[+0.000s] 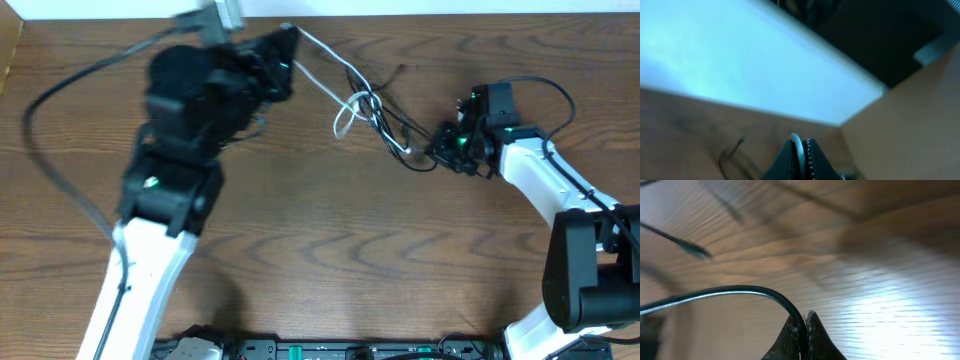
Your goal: Untangle cables
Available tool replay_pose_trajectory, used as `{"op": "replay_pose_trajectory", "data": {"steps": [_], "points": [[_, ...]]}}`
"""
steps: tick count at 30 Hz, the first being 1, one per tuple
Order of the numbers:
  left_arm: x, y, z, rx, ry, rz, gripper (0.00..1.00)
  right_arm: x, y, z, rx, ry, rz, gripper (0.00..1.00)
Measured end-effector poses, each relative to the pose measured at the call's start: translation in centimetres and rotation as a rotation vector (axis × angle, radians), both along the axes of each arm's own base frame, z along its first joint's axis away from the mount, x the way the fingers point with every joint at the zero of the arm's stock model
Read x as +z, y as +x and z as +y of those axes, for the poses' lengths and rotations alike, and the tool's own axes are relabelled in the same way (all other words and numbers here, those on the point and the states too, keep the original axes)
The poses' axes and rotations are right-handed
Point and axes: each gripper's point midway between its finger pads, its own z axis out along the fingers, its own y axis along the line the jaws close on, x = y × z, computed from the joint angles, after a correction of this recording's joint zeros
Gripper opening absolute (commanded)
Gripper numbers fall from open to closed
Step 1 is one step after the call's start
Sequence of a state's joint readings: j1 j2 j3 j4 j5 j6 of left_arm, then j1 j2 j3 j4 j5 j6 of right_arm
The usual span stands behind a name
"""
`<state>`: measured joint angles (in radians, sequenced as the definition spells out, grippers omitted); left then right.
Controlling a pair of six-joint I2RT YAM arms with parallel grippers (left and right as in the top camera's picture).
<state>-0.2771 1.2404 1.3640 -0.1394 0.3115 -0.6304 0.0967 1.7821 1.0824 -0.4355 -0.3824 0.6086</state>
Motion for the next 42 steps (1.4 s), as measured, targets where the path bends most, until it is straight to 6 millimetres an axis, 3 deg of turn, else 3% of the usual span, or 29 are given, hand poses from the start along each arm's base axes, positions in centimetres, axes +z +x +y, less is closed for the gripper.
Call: {"op": "replay_pose_trajectory", "data": {"steps": [4, 14, 19, 30, 38, 42], "points": [[3.2, -0.9, 2.2, 0.046, -0.024, -0.087, 0.07, -2.0, -1.4, -1.7, -0.03, -0.032, 0.042, 0.01], [7.4, -1.0, 4.2, 0.103, -0.06, -0.249, 0.07, -4.8, -3.7, -4.2, -0.086, -0.078, 0.105, 0.01], [8.9, -0.7, 5.7, 0.195, -0.081, -0.31, 0.07, -5.0, -3.9, -4.8, -0.098, -0.076, 0.103, 0.01], [7.3, 0.5, 12.5, 0.603, 0.082, -0.277, 0.08, -5.1, -4.6, -7.0, -0.144, -0.078, 0.131, 0.01], [6.9, -1.2, 19.4, 1.014, 0.294, -0.238, 0.07, -5.1, -4.9, -9.7, -0.207, -0.106, 0.145, 0.01], [5.9, -1.7, 22.1, 1.138, 0.375, -0.181, 0.07, -5.1, -5.0, -10.7, -0.213, -0.123, 0.142, 0.01]]}}
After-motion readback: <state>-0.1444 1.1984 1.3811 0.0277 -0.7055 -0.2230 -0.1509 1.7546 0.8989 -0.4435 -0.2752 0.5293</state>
